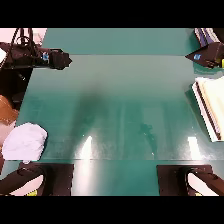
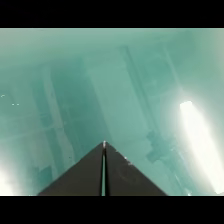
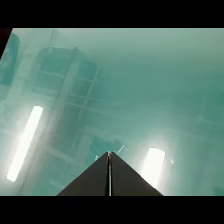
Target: Fold the shirts.
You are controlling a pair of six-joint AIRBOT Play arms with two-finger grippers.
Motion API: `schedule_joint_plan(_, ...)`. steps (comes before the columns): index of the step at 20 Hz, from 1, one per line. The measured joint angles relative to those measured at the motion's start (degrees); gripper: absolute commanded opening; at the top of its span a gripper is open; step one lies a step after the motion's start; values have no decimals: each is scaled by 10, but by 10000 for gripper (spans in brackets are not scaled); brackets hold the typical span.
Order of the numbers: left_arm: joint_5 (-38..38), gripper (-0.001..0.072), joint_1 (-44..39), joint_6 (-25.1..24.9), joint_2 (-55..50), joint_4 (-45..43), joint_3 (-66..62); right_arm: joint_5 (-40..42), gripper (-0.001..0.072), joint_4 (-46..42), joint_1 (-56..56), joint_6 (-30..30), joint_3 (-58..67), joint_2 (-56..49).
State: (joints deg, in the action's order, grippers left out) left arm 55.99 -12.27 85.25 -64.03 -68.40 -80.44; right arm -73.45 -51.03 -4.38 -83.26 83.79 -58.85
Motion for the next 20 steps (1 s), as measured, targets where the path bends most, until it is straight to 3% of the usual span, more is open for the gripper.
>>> schedule_joint_plan(16,-22,22,0,0,0,-7,-2,-9,17,0,-1,0,0,0)
schedule_joint_plan(20,58,21,1,-1,26,-79,-1,-12,17,0,-1,0,0,0)
